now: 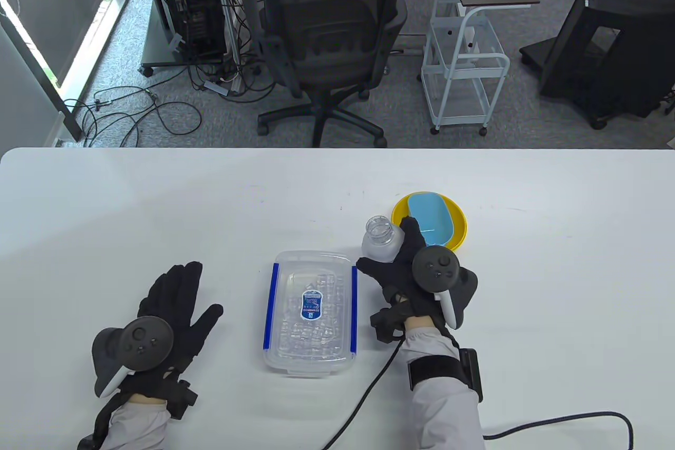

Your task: Shake ice in a plastic shaker with both hands

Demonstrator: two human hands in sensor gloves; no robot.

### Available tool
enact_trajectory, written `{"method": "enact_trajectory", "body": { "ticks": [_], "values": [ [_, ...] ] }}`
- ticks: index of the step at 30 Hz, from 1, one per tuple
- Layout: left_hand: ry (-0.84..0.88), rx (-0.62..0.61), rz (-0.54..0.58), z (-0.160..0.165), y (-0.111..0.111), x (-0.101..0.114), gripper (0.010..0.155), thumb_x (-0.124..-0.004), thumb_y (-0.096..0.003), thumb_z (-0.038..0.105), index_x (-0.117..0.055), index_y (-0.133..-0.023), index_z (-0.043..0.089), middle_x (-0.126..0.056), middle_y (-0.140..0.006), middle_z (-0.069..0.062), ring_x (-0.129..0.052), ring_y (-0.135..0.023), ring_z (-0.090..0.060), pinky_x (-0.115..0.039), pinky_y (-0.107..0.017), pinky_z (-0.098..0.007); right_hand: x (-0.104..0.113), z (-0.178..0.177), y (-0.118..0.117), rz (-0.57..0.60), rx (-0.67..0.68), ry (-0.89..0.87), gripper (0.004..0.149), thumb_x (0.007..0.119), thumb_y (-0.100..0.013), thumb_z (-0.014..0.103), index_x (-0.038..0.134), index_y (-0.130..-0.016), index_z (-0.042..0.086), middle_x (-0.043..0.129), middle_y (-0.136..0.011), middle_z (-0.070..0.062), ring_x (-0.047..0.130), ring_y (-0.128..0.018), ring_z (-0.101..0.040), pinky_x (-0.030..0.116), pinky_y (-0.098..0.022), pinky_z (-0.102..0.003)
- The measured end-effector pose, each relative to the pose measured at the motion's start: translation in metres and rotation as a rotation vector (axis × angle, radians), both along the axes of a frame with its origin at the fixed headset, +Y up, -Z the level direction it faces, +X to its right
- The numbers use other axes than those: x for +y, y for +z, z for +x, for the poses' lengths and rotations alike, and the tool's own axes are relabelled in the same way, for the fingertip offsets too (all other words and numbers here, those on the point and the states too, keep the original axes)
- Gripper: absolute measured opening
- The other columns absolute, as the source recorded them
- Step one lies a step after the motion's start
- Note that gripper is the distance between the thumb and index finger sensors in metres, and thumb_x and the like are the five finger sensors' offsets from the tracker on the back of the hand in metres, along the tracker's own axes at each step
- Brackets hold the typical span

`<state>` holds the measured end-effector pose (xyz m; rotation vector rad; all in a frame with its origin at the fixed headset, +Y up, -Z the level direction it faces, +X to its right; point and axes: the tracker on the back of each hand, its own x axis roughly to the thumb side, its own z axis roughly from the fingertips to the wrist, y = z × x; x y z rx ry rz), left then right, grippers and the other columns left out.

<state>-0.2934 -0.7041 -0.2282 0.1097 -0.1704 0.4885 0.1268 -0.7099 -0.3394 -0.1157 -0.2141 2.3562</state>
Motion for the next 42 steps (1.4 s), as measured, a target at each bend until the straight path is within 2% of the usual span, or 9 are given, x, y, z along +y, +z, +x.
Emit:
{"method": "enact_trajectory", "body": {
  "ticks": [7, 14, 18, 21, 25, 28, 33, 38, 42],
  "values": [
    [0.021, -0.010, 0.000, 0.000, 0.001, 0.002, 0.079, -0.064, -0.0684, 0.055, -0.022, -0.125, 0.020, -0.036, -0.125, -0.032, -0.038, -0.111, -0.058, -0.042, -0.070, -0.083, -0.009, 0.012, 0.007, -0.098, -0.033, -0.067, 0.110, 0.103, -0.035, 0.047, 0.026, -0.106, 0.013, 0.044, -0.108, -0.028, 0.059, -0.096, -0.055, 0.064, -0.063, -0.068],
    [-0.001, -0.018, -0.006, 0.004, 0.001, 0.004, 0.079, -0.064, -0.0684, 0.055, -0.022, -0.125, 0.020, -0.035, -0.125, -0.033, -0.037, -0.111, -0.059, -0.041, -0.070, -0.083, 0.000, 0.024, 0.016, -0.227, -0.005, 0.035, 0.108, 0.099, -0.038, 0.049, 0.023, -0.106, 0.011, 0.037, -0.109, -0.030, 0.054, -0.096, -0.057, 0.063, -0.064, -0.065],
    [-0.017, -0.018, -0.019, 0.003, 0.003, 0.002, 0.080, -0.065, -0.0680, 0.055, -0.022, -0.125, 0.020, -0.034, -0.125, -0.033, -0.036, -0.111, -0.059, -0.041, -0.070, -0.084, 0.007, 0.026, 0.025, -0.205, 0.017, 0.026, 0.102, 0.096, -0.042, 0.043, 0.025, -0.107, 0.009, 0.035, -0.109, -0.031, 0.050, -0.096, -0.058, 0.060, -0.065, -0.067],
    [-0.026, -0.003, -0.007, 0.001, 0.006, 0.004, 0.081, -0.065, -0.0675, 0.057, -0.021, -0.125, 0.020, -0.031, -0.126, -0.032, -0.031, -0.112, -0.059, -0.038, -0.070, -0.085, 0.027, 0.035, 0.040, -0.082, 0.035, -0.018, 0.099, 0.096, -0.042, 0.042, 0.029, -0.108, 0.011, 0.034, -0.111, -0.030, 0.046, -0.098, -0.059, 0.055, -0.066, -0.070],
    [-0.066, 0.037, 0.050, 0.004, 0.011, 0.012, 0.086, -0.063, -0.0663, 0.064, -0.015, -0.125, 0.024, -0.016, -0.128, -0.029, -0.015, -0.112, -0.059, -0.028, -0.069, -0.086, 0.051, 0.048, 0.064, 0.075, 0.062, 0.187, 0.099, 0.096, -0.042, 0.047, 0.031, -0.110, 0.017, 0.028, -0.115, -0.024, 0.031, -0.104, -0.057, 0.041, -0.070, -0.075],
    [-0.126, 0.072, 0.099, 0.008, 0.015, 0.017, 0.089, -0.061, -0.0643, 0.069, -0.009, -0.124, 0.026, -0.007, -0.127, -0.027, -0.003, -0.110, -0.058, -0.020, -0.066, -0.087, 0.056, 0.057, 0.075, 0.134, 0.052, 0.349, 0.100, 0.095, -0.041, 0.052, 0.029, -0.111, 0.023, 0.021, -0.118, -0.020, 0.016, -0.106, -0.054, 0.026, -0.070, -0.078],
    [-0.185, 0.076, 0.098, 0.013, 0.014, 0.014, 0.094, -0.057, -0.0608, 0.075, -0.001, -0.121, 0.030, 0.010, -0.122, -0.023, 0.016, -0.101, -0.056, -0.008, -0.060, -0.087, 0.040, 0.069, 0.085, 0.102, 0.036, 0.463, 0.104, 0.093, -0.040, 0.058, 0.020, -0.110, 0.032, 0.003, -0.118, -0.014, -0.007, -0.104, -0.048, 0.005, -0.067, -0.080],
    [-0.297, 0.059, -0.035, 0.022, 0.005, 0.001, 0.097, -0.053, -0.0605, 0.077, 0.009, -0.117, 0.029, 0.019, -0.118, -0.023, 0.022, -0.097, -0.054, -0.004, -0.057, -0.087, 0.024, 0.077, 0.086, -0.007, 0.049, 0.553, 0.106, 0.092, -0.040, 0.059, 0.013, -0.108, 0.035, -0.005, -0.116, -0.013, -0.015, -0.101, -0.047, -0.002, -0.063, -0.080],
    [-0.322, 0.054, -0.038, 0.025, 0.004, -0.002, 0.096, -0.051, -0.0606, 0.077, 0.009, -0.117, 0.029, 0.018, -0.118, -0.023, 0.022, -0.097, -0.054, -0.005, -0.057, -0.086, 0.022, 0.083, 0.088, 0.002, 0.036, 0.512, 0.106, 0.091, -0.041, 0.059, 0.014, -0.108, 0.033, -0.004, -0.115, -0.013, -0.014, -0.100, -0.048, -0.001, -0.063, -0.080]
  ]
}}
